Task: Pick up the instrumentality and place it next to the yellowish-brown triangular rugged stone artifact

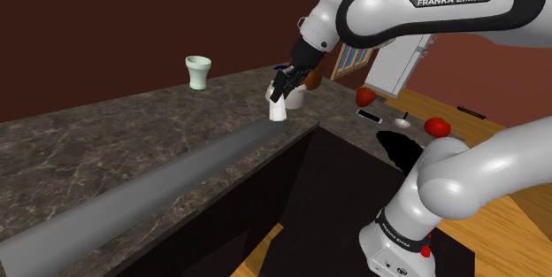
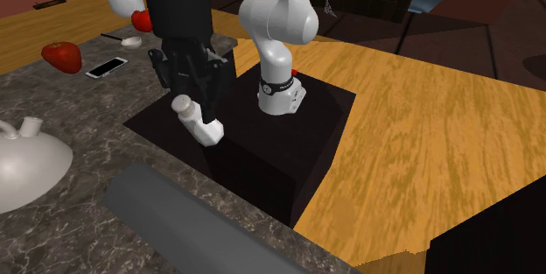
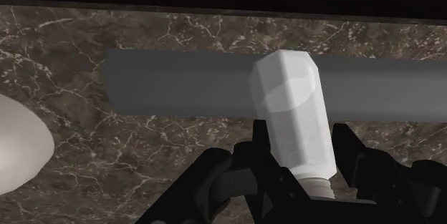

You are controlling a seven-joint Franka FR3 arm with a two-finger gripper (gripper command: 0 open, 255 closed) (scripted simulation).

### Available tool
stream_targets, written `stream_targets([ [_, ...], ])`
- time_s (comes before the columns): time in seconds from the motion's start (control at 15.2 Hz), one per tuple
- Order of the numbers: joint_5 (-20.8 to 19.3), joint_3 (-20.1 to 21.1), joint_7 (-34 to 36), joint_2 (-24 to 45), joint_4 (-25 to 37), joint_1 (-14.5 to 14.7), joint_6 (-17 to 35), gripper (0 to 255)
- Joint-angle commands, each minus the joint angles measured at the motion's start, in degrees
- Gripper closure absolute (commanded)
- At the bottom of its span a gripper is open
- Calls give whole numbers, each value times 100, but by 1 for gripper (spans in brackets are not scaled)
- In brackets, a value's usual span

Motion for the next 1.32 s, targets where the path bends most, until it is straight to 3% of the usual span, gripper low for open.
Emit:
stream_targets([
  [0.0,-51,-289,-316,-300,-189,-77,-161,255],
  [0.66,-588,-1590,-1694,-1087,-627,-654,-722,255],
  [1.25,-1198,-2818,-2983,-1106,-399,-1221,-1136,255],
])
